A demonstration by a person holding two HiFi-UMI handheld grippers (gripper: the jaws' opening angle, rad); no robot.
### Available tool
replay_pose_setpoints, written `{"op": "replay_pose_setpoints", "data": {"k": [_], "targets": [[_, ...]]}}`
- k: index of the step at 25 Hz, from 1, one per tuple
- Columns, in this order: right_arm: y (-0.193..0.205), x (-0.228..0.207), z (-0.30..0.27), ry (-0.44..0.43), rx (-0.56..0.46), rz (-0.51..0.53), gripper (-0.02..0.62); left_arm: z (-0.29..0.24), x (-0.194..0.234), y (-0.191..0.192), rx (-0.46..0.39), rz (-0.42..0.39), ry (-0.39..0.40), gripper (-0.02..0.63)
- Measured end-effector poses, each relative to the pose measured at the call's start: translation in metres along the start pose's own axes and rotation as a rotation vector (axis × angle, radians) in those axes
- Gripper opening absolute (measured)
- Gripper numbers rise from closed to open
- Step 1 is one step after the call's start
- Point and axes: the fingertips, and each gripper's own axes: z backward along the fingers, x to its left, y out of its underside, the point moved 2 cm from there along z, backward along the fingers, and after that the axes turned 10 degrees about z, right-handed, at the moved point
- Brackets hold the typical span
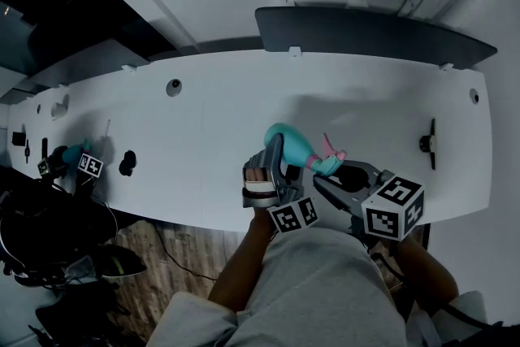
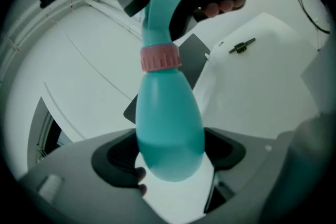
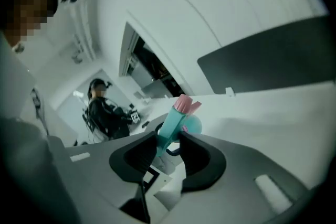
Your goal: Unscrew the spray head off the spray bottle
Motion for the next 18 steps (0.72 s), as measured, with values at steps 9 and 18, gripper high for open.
{"op": "replay_pose_setpoints", "data": {"k": [9, 18], "targets": [[0.015, 0.011, -0.002, 0.145, 0.263, 0.71, 0.12, 0.0, -0.01, 0.004, 0.009, -0.011, 0.039, 0.375], [0.014, 0.0, 0.003, 0.256, 0.312, 1.011, 0.076, -0.004, -0.019, 0.015, 0.065, 0.016, 0.118, 0.376]]}}
